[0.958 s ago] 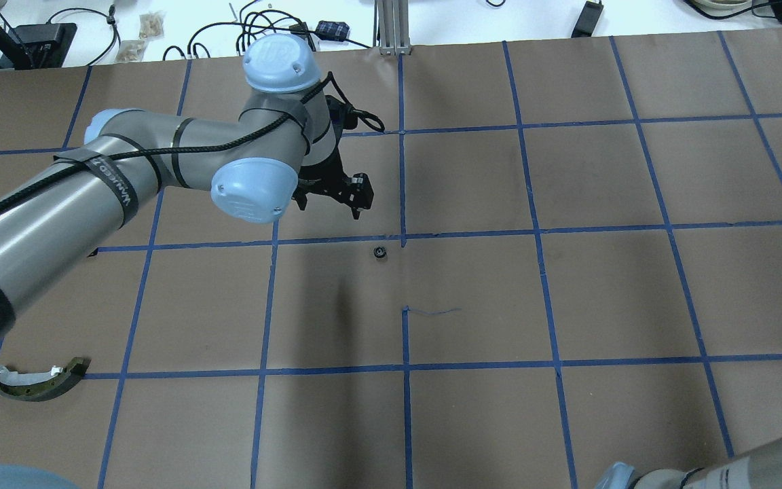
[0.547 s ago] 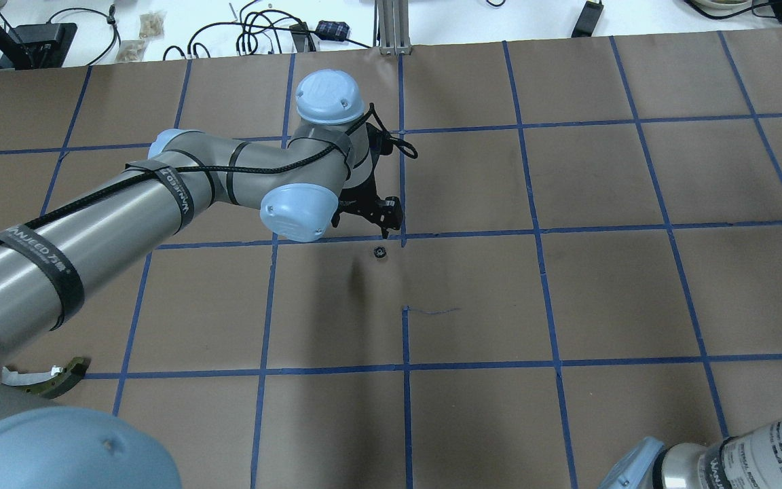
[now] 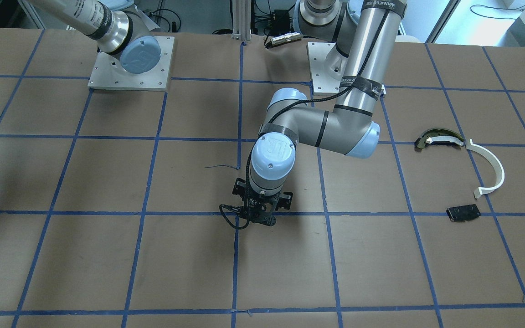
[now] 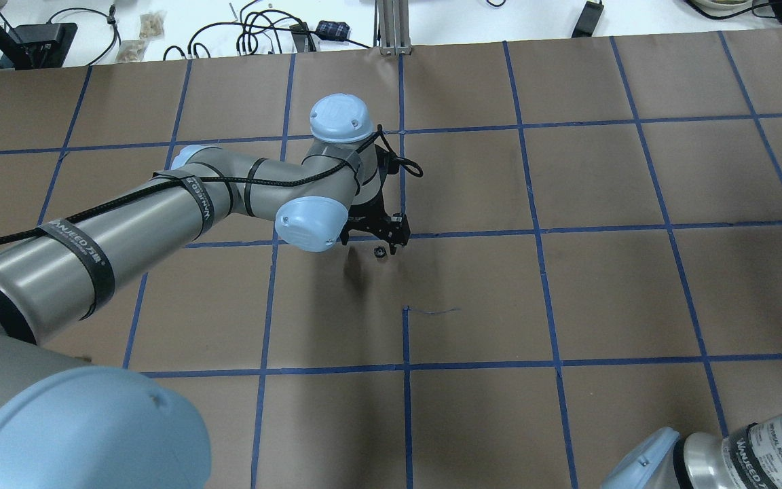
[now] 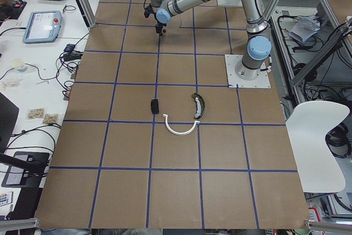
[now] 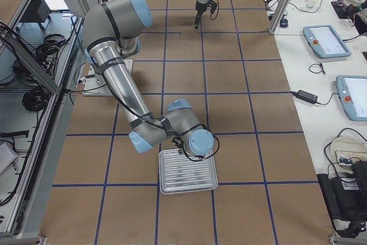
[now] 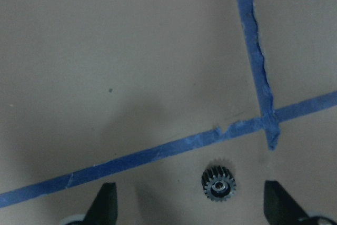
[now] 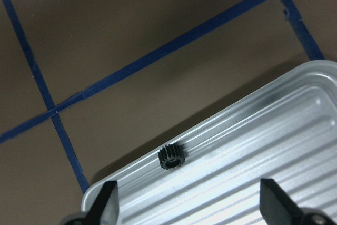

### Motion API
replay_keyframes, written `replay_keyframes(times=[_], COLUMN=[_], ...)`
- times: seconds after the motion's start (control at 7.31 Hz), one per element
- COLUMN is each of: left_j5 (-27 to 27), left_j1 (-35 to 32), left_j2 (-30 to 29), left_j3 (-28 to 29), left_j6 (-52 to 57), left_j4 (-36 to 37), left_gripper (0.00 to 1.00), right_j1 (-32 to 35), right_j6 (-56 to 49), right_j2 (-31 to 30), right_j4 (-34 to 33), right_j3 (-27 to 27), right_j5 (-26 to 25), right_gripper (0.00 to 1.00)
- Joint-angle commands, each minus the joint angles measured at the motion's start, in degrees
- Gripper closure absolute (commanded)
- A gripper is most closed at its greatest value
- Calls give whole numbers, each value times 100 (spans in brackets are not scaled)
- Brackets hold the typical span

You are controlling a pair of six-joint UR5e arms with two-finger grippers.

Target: Place bearing gear from tray to pile

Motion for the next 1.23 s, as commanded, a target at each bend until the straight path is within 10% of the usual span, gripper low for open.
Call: replay_keyframes(times=[0.0,0.55,0.68,1.09], left_j5=[23,32,23,49], left_j1=[-62,-80,-80,-80], left_j2=[-43,-70,-61,61], left_j3=[-44,-35,-26,44], left_j6=[-6,-23,-41,20], left_j4=[-5,21,39,39], left_gripper=[8,59,95,100], right_j1=[-180,-251,-251,-251], right_j6=[-962,-1142,-1107,-985], right_j2=[67,84,84,76], right_j4=[-10,-604,-756,-1100], right_j3=[81,616,748,907], right_j5=[17,272,325,343], right_gripper=[8,15,15,32])
